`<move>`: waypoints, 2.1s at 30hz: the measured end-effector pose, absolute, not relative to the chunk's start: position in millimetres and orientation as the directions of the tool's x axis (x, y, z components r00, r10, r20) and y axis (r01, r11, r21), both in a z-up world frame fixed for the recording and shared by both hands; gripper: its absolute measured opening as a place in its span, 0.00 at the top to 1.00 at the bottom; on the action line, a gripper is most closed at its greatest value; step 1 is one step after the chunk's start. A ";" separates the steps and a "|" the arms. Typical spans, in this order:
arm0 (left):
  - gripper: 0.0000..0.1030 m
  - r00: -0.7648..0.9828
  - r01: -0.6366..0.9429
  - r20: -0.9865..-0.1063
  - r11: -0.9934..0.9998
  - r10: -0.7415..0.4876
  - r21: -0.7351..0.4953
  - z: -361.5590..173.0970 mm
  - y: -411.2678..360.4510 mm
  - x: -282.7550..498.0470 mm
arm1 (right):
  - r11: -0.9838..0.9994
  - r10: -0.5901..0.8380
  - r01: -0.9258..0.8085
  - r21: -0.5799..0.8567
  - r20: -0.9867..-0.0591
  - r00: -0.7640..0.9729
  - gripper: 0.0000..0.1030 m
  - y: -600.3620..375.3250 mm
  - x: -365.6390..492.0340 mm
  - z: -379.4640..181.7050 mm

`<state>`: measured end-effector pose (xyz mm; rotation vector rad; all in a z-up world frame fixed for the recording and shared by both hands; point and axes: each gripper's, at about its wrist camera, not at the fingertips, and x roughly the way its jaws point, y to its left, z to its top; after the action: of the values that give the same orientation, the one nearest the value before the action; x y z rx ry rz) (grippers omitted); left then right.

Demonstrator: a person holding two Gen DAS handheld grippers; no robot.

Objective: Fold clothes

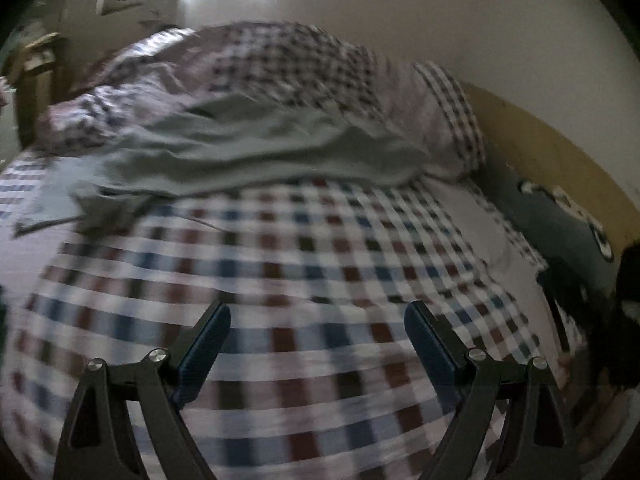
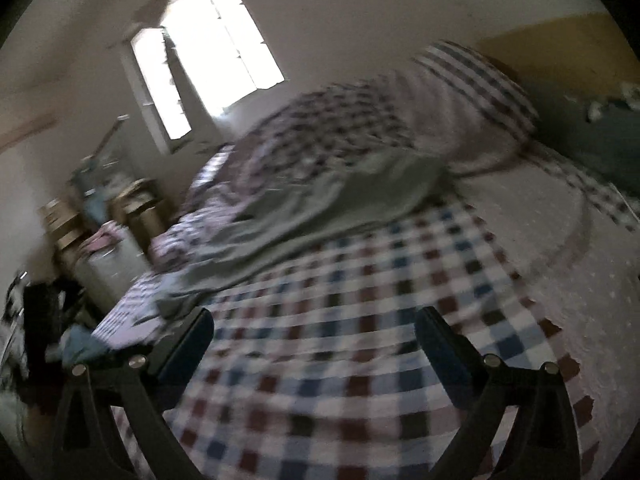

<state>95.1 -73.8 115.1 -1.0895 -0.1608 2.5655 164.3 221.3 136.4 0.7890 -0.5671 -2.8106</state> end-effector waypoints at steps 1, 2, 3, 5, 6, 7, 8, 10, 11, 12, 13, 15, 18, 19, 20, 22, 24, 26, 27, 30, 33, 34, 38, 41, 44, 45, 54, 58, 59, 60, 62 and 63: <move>0.11 -0.636 -0.275 -0.683 -0.933 0.358 -0.233 108.7 -64.7 89.5 | -0.915 -0.242 0.031 0.402 -0.487 -0.839 0.00 225.5 155.5 132.1; 0.11 -0.631 -0.276 -0.688 -0.933 0.358 -0.232 101.9 -54.9 84.5 | -0.916 -0.228 0.007 0.401 -0.507 -0.831 0.00 229.3 146.9 127.8; 0.11 -0.628 -0.273 -0.692 -0.934 0.355 -0.231 96.9 -48.6 81.2 | -0.918 -0.221 -0.006 0.397 -0.525 -0.822 0.00 231.8 137.1 122.8; 0.11 -0.621 -0.267 -0.704 -0.938 0.344 -0.223 84.8 -35.5 71.5 | -0.928 -0.208 -0.026 0.372 -0.572 -0.794 0.00 233.7 115.8 111.9; 0.11 -0.617 -0.268 -0.710 -0.938 0.341 -0.218 79.5 -29.7 67.5 | -0.936 -0.198 -0.033 0.350 -0.604 -0.772 0.00 232.8 104.1 105.9; 0.11 -0.612 -0.271 -0.715 -0.939 0.338 -0.212 74.2 -25.0 63.2 | -0.944 -0.187 -0.041 0.327 -0.634 -0.750 0.00 232.0 92.5 99.9; 0.11 -0.607 -0.278 -0.721 -0.940 0.333 -0.199 69.5 -19.0 60.5 | -0.950 -0.176 -0.048 0.310 -0.653 -0.736 0.00 231.1 85.1 93.8; 0.07 -0.603 -0.293 -0.731 -0.941 0.318 -0.167 61.6 -7.5 54.9 | -0.959 -0.152 -0.062 0.276 -0.686 -0.711 0.00 229.3 72.0 81.7; 0.02 -0.603 -0.298 -0.735 -0.942 0.309 -0.152 58.1 -2.2 52.1 | -0.963 -0.139 -0.068 0.259 -0.702 -0.698 0.00 228.4 65.4 75.7; 0.00 -0.602 -0.293 -0.739 -0.945 0.302 -0.147 55.1 1.6 49.4 | -0.967 -0.126 -0.075 0.242 -0.718 -0.685 0.00 227.5 58.8 69.6; 0.00 -0.601 -0.288 -0.743 -0.947 0.294 -0.141 52.3 5.3 46.8 | -0.970 -0.118 -0.078 0.229 -0.728 -0.675 0.00 226.7 55.1 64.9; 0.00 -0.601 -0.284 -0.752 -0.952 0.271 -0.116 48.0 11.1 43.9 | -0.975 -0.101 -0.082 0.204 -0.747 -0.657 0.00 225.2 48.5 56.0; 0.00 -0.589 -0.288 -0.771 -0.955 0.240 -0.078 36.4 20.2 38.3 | -0.986 -0.072 -0.068 0.150 -0.766 -0.638 0.00 220.0 40.4 46.3; 0.00 -0.583 -0.281 -0.780 -0.957 0.229 -0.071 32.4 21.7 36.3 | -0.987 -0.072 -0.070 0.147 -0.780 -0.622 0.00 219.8 36.7 42.3; 0.00 -0.578 -0.274 -0.786 -0.960 0.218 -0.065 29.0 23.1 34.5 | -0.987 -0.073 -0.073 0.146 -0.794 -0.603 0.00 219.5 32.8 38.3; 0.00 -0.585 -0.258 -0.786 -0.965 0.199 -0.052 26.2 25.0 32.3 | -0.989 -0.063 -0.075 0.130 -0.814 -0.577 0.00 218.0 28.8 33.5; 0.00 -0.589 -0.242 -0.787 -0.969 0.184 -0.045 23.7 27.5 30.0 | -0.991 -0.051 -0.074 0.114 -0.815 -0.577 0.00 216.6 29.1 31.9; 0.00 -0.595 -0.230 -0.787 -0.973 0.162 -0.027 20.2 30.1 29.3 | -0.993 -0.032 -0.072 0.089 -0.817 -0.576 0.00 213.7 29.4 28.7; 0.00 -0.600 -0.228 -0.786 -0.974 0.151 -0.013 18.6 31.7 29.5 | -0.995 -0.015 -0.071 0.068 -0.818 -0.575 0.00 211.1 29.3 26.7; 0.00 -0.611 -0.221 -0.782 -0.975 0.122 0.020 14.6 36.3 30.7 | -0.997 0.016 -0.071 0.031 -0.816 -0.578 0.00 205.6 29.6 22.8; 0.00 -0.619 -0.213 -0.776 -0.977 0.121 0.017 13.4 34.9 31.0 | -0.997 0.015 -0.072 0.033 -0.812 -0.584 0.00 205.9 30.6 21.8; 0.00 -0.621 -0.211 -0.774 -0.977 0.119 0.019 13.2 35.2 31.4 | -0.997 0.020 -0.073 0.028 -0.814 -0.581 0.00 205.1 30.0 21.7; 0.00 -0.623 -0.211 -0.774 -0.977 0.118 0.020 12.8 35.8 31.5 | -0.997 0.030 -0.073 0.015 -0.817 -0.576 0.00 203.4 29.3 22.2; 0.00 -0.620 -0.213 -0.775 -0.977 0.122 0.017 12.3 35.4 30.9 | -0.997 0.022 -0.069 0.021 -0.817 -0.576 0.00 206.4 28.0 21.4; 0.00 -0.618 -0.215 -0.776 -0.977 0.127 0.012 12.1 35.4 29.6 | -0.998 0.022 -0.066 0.020 -0.817 -0.576 0.00 208.0 28.4 21.6; 0.00 -0.618 -0.215 -0.776 -0.977 0.127 0.011 12.0 35.3 29.2 | -0.998 0.021 -0.065 0.021 -0.816 -0.577 0.00 208.1 28.9 21.6; 0.00 -0.623 -0.205 -0.774 -0.978 0.110 0.026 11.4 38.3 30.3 | -0.998 0.020 -0.064 0.021 -0.814 -0.580 0.00 206.7 30.7 21.6; 0.00 -0.625 -0.192 -0.774 -0.981 0.102 0.025 11.5 39.5 30.7 | -0.998 0.020 -0.063 0.020 -0.814 -0.581 0.00 206.8 29.7 21.2; 0.00 -0.625 -0.189 -0.774 -0.982 0.101 0.025 11.4 39.8 30.8 | -0.998 0.020 -0.062 0.020 -0.813 -0.581 0.00 206.9 29.7 21.3; 0.00 -0.626 -0.187 -0.774 -0.982 0.100 0.024 11.4 39.9 31.0 | -0.998 0.019 -0.062 0.021 -0.813 -0.582 0.00 207.0 29.8 21.4; 0.00 -0.625 -0.183 -0.774 -0.983 0.101 0.020 11.5 39.6 31.0 | -0.998 0.018 -0.061 0.022 -0.813 -0.582 0.00 207.2 30.1 21.5; 0.00 -0.625 -0.181 -0.774 -0.983 0.101 0.018 11.5 39.3 30.8 | -0.998 0.018 -0.061 0.022 -0.813 -0.583 0.00 207.2 30.2 21.5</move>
<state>30.8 39.3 11.5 -1.2745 0.1410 2.6953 30.2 207.2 21.5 1.4542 -0.0749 -2.8336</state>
